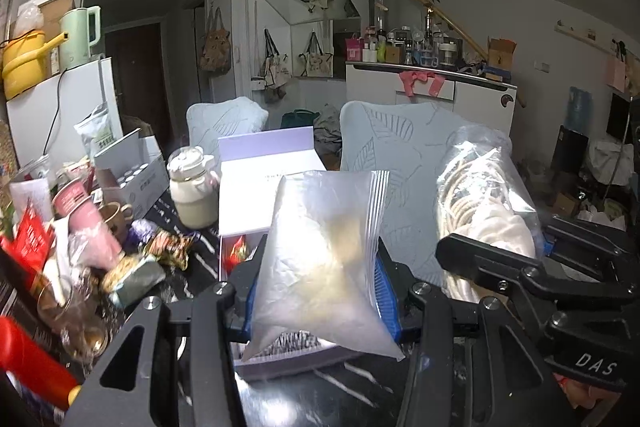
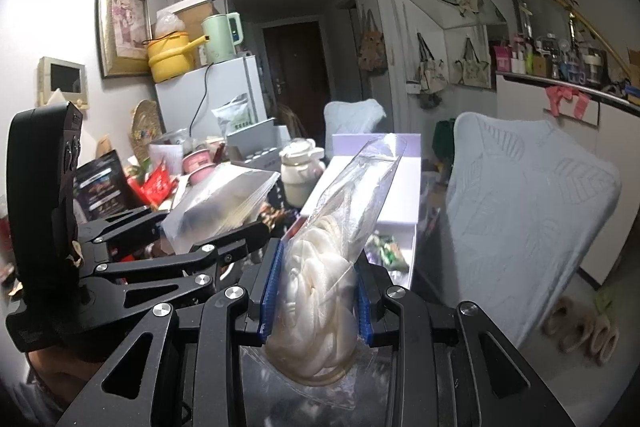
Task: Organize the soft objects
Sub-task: 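Carry both zip bags with both tools toward the lavender box, then lower both zip bags into the lavender box with both tools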
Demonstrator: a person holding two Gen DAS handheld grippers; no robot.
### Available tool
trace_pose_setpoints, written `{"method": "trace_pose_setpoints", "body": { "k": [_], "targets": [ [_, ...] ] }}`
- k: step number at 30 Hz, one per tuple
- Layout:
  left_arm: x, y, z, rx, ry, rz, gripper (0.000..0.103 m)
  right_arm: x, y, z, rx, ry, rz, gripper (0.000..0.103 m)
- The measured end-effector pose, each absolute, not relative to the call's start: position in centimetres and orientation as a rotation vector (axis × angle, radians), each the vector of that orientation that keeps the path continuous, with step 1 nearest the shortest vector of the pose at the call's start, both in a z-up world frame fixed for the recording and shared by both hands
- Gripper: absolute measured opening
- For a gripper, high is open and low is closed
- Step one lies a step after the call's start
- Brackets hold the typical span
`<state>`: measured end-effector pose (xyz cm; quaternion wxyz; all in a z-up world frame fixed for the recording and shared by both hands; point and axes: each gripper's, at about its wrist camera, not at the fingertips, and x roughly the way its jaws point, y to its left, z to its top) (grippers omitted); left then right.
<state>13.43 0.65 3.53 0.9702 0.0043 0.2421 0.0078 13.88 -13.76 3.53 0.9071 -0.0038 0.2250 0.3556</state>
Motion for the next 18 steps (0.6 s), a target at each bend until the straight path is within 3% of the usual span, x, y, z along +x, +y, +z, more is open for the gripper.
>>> {"method": "trace_pose_setpoints", "body": {
  "k": [18],
  "targets": [
    [26.2,8.0,0.5,-0.034,0.559,0.095,0.046,26.0,-8.5,2.5,-0.053,0.494,0.728,0.031]
  ]
}}
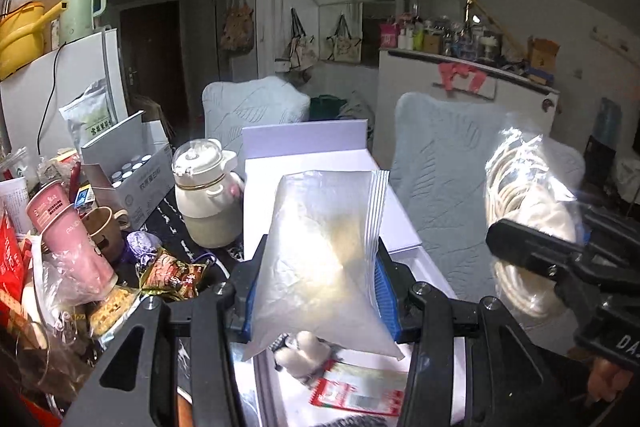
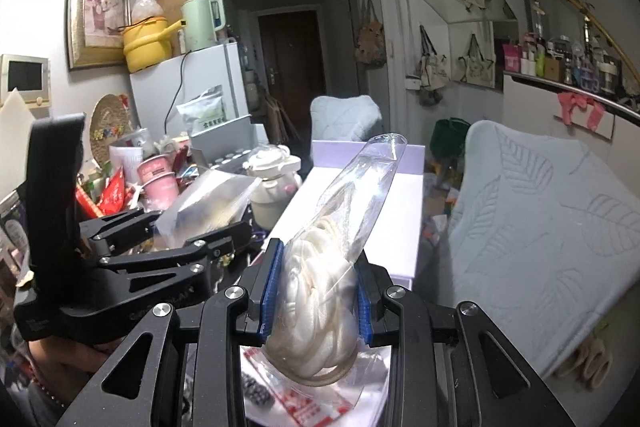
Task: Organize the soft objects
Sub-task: 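Lower both zip bags into the lavender box with both tools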
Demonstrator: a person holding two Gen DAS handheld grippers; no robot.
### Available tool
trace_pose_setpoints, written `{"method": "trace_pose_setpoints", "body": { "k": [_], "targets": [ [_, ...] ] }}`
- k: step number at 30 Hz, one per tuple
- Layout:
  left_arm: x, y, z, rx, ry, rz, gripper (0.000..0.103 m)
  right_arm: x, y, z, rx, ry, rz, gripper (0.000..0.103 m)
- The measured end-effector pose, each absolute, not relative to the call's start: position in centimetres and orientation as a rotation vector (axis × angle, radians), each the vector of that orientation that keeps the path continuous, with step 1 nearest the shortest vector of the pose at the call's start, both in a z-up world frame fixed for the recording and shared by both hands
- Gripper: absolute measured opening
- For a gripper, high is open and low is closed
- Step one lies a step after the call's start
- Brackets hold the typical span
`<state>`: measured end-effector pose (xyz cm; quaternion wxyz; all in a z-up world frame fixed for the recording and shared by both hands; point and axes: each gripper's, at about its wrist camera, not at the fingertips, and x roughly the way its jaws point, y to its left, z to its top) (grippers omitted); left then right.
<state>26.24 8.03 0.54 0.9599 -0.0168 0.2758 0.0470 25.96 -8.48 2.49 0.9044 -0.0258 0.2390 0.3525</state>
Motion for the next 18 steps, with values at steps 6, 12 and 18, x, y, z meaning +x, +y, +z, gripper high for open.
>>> {"method": "trace_pose_setpoints", "body": {
  "k": [6,12,18],
  "targets": [
    [29.5,9.2,-2.5,-0.076,0.657,0.06,0.046,28.7,-6.8,1.0,-0.051,0.537,0.741,0.031],
    [31.3,9.4,-5.9,-0.055,0.748,0.085,0.046,31.2,-6.3,-2.0,-0.053,0.619,0.748,0.031],
    [32.4,8.7,-8.2,-0.037,0.819,0.074,0.046,32.7,-6.8,-5.2,-0.038,0.713,0.733,0.031]
  ]
}}
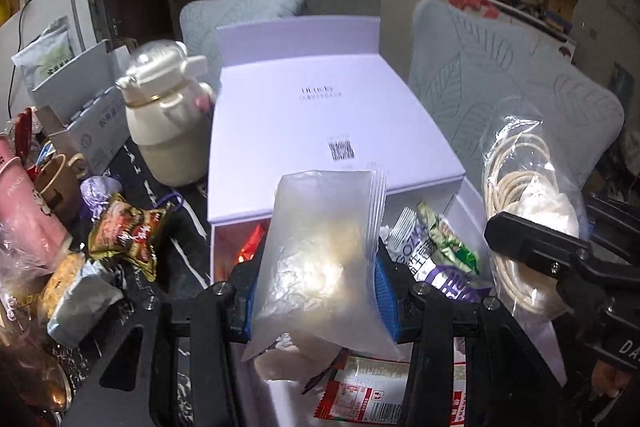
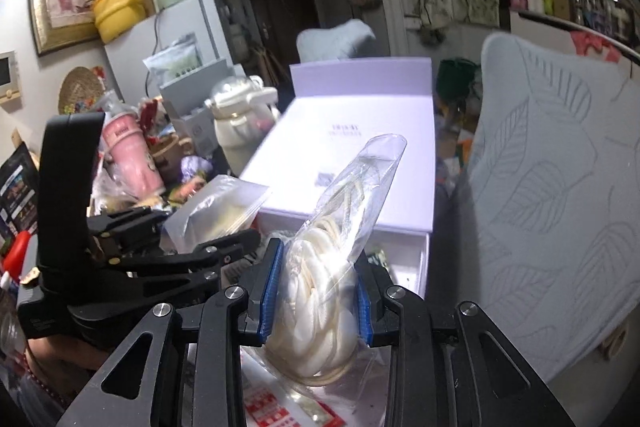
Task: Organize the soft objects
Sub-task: 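Lower both zip bags into the lavender box with both tools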
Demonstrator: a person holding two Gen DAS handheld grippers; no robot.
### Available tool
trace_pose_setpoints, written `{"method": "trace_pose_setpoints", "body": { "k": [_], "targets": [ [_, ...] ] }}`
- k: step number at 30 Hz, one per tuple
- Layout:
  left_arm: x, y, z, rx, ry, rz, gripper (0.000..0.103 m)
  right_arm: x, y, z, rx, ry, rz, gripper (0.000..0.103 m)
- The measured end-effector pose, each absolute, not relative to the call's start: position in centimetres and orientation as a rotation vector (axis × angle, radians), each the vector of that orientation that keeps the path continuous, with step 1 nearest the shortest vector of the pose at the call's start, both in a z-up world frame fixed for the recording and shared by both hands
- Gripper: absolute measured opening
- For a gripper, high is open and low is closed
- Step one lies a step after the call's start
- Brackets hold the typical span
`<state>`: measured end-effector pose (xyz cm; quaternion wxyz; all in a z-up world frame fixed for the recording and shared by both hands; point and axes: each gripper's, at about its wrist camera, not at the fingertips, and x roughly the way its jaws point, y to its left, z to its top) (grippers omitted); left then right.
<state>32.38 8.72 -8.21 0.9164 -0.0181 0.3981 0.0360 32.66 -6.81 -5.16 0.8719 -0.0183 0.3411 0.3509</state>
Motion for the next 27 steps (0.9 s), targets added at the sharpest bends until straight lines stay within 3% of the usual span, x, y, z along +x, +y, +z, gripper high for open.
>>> {"method": "trace_pose_setpoints", "body": {
  "k": [27],
  "targets": [
    [34.2,8.7,-12.2,-0.007,0.989,0.117,0.05,35.6,-6.1,-9.6,-0.053,0.891,0.676,0.034]
  ]
}}
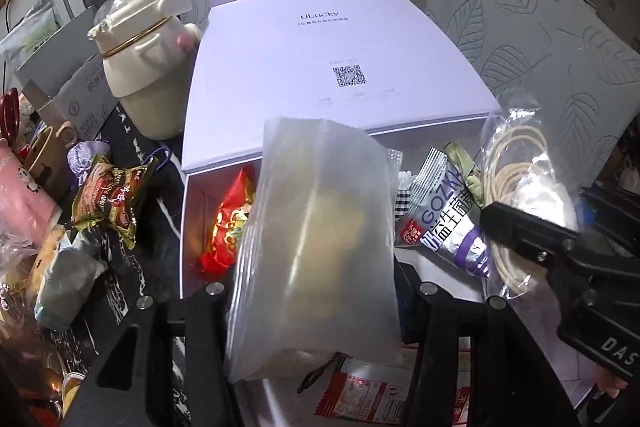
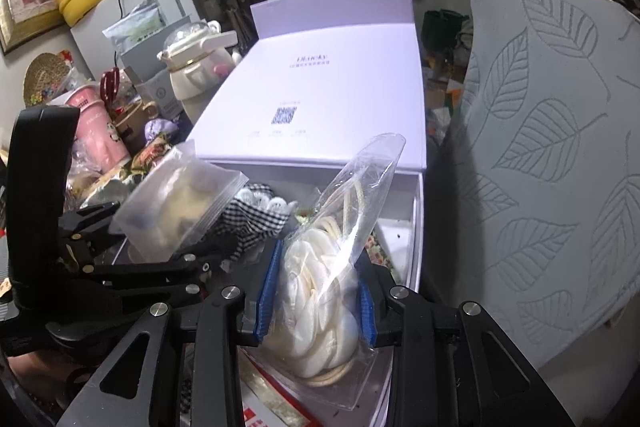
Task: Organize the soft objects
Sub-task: 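Lower both zip bags into the lavender box with both tools, then open both tools to release the zip bags into the box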
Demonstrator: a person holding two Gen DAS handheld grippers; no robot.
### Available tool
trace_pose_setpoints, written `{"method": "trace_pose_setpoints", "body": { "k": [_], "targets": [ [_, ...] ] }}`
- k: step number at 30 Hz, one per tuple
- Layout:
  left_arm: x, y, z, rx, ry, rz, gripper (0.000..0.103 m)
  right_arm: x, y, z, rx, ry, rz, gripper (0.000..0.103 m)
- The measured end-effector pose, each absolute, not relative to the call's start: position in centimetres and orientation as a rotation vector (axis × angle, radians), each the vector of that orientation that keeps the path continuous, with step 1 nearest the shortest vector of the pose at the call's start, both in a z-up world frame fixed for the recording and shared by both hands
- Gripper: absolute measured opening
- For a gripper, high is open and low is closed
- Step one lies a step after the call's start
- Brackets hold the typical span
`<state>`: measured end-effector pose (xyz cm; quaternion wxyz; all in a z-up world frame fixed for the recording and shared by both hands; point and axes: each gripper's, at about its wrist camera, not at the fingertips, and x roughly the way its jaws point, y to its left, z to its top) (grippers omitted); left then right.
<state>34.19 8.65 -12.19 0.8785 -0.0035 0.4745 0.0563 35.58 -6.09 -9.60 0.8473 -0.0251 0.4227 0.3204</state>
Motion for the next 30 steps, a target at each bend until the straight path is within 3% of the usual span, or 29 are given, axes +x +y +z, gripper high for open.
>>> {"method": "trace_pose_setpoints", "body": {
  "k": [4,8,14,18,21,25,30],
  "targets": [
    [34.3,8.7,-12.2,-0.004,0.996,0.118,0.051,35.5,-5.9,-9.6,-0.08,0.895,0.657,0.038],
    [34.4,8.5,-12.4,0.0,1.009,0.126,0.058,35.3,-5.6,-9.5,-0.113,0.882,0.634,0.039],
    [33.9,8.0,-12.1,0.024,1.008,0.158,0.062,35.2,-5.6,-9.3,-0.128,0.866,0.627,0.049],
    [33.2,8.1,-11.6,0.013,0.994,0.174,0.072,35.2,-5.8,-9.1,-0.127,0.867,0.623,0.052],
    [32.8,8.2,-11.2,0.008,0.979,0.187,0.076,34.8,-6.0,-8.7,-0.125,0.857,0.628,0.059],
    [32.2,8.3,-10.6,0.001,0.957,0.202,0.077,34.3,-6.4,-8.1,-0.126,0.838,0.639,0.071],
    [31.6,7.9,-9.7,0.012,0.928,0.209,0.077,33.9,-6.6,-7.7,-0.134,0.834,0.627,0.072]
  ]
}}
